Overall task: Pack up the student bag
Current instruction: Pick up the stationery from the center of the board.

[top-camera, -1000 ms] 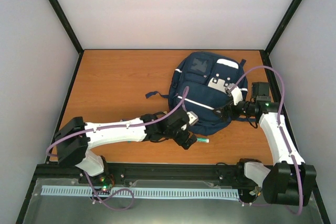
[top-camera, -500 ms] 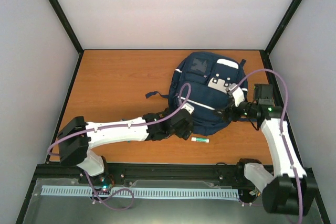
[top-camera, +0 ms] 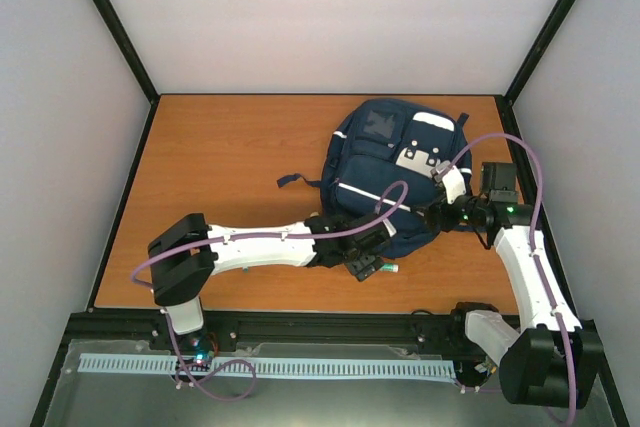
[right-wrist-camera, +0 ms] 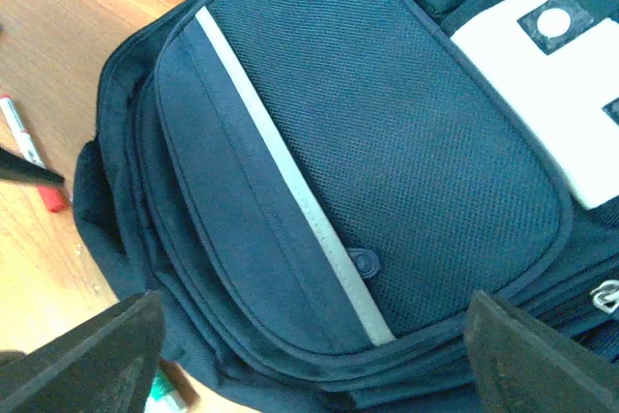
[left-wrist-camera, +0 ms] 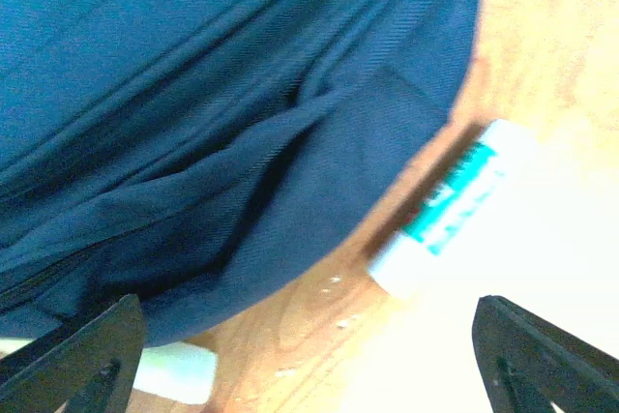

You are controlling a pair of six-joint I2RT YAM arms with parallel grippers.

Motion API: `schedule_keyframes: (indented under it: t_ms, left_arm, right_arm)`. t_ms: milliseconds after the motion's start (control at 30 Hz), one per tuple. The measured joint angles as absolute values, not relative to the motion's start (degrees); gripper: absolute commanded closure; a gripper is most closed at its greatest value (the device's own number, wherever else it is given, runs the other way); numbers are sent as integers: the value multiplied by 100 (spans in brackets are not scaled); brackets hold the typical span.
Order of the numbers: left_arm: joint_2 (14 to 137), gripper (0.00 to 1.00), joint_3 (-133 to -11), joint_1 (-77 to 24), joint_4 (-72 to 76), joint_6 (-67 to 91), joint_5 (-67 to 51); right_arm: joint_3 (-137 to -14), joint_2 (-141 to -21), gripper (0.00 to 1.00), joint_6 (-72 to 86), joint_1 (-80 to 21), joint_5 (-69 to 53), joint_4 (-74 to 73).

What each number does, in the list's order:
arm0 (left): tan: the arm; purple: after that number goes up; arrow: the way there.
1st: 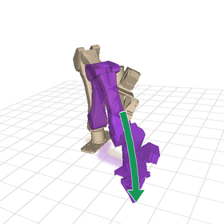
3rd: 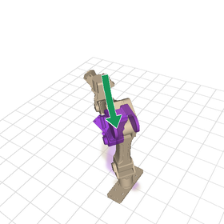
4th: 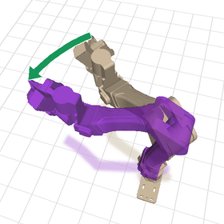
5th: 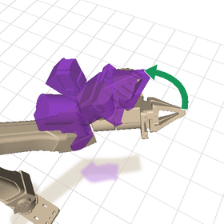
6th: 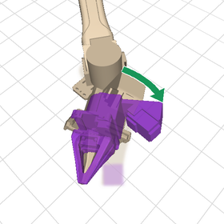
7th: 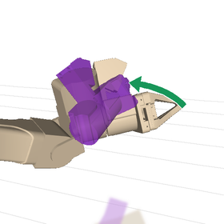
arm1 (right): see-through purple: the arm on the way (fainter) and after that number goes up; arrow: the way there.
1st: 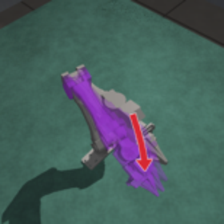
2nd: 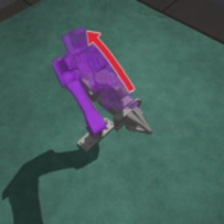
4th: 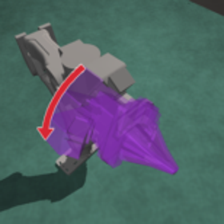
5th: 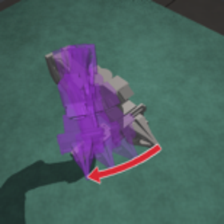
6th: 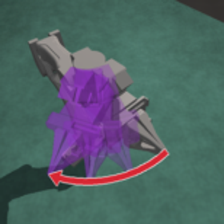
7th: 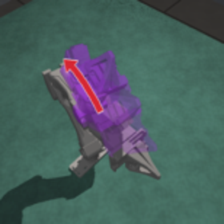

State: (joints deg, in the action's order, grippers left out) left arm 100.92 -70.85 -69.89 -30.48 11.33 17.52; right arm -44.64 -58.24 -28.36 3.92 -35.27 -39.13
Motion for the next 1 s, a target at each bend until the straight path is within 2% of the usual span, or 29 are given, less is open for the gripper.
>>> schedule_keyframes:
  t_ms: [167, 433, 833, 1000]
  left_arm:
    - [10193, 29, -7271, -7000, -3037, 615, 906]
    - [10377, 44, -7277, -7004, -2779, 172, 327]
    - [10993, 46, -7400, -7004, -2624, -148, 12]
    - [11236, 49, -7559, -7004, -2571, -213, 23]
  right_arm:
    - [-4506, -5819, 15, -2919, 399, -3579, -4025]
    - [-4528, -5881, 17, -2934, 482, -3581, -4060]
    - [-4560, -6119, 20, -2998, 642, -3642, -4165]
    - [-4582, -6193, 27, -3070, 672, -3715, -4206]
